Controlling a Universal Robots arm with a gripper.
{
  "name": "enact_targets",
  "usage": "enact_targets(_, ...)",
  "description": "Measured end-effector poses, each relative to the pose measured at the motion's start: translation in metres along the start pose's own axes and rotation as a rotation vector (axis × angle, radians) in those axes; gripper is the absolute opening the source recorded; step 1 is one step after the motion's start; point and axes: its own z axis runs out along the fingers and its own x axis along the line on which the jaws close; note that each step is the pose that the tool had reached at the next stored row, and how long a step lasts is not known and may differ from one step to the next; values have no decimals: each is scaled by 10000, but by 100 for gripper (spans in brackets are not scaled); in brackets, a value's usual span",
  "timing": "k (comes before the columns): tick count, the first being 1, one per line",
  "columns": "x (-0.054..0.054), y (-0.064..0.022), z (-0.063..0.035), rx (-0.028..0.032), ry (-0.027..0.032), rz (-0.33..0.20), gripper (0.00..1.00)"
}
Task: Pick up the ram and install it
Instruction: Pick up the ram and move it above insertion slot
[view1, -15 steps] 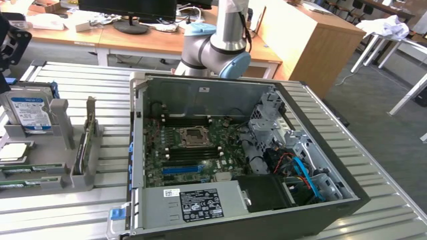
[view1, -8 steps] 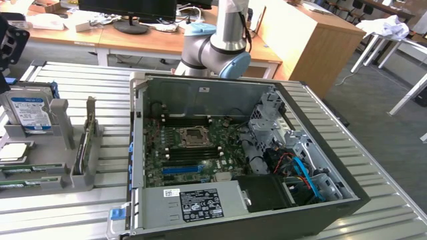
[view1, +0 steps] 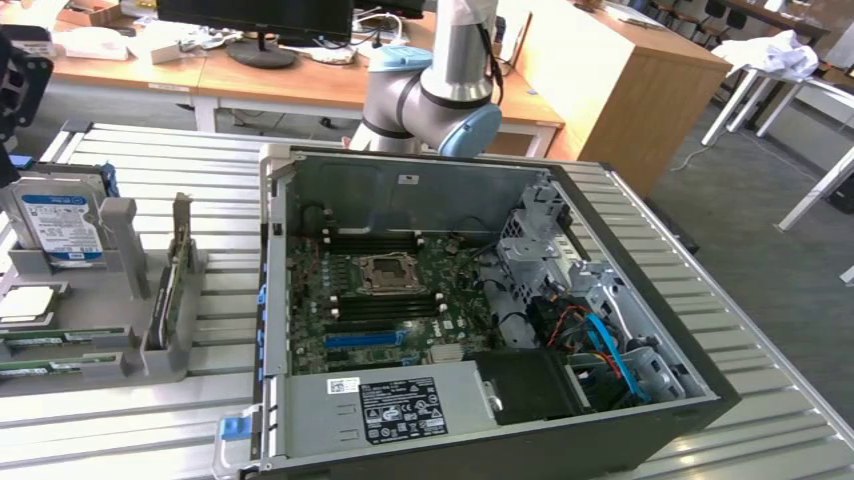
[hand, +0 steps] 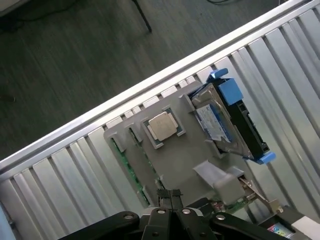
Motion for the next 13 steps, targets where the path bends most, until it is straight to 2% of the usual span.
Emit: enact_targets(13, 0, 0, 0, -48, 91, -2055, 11)
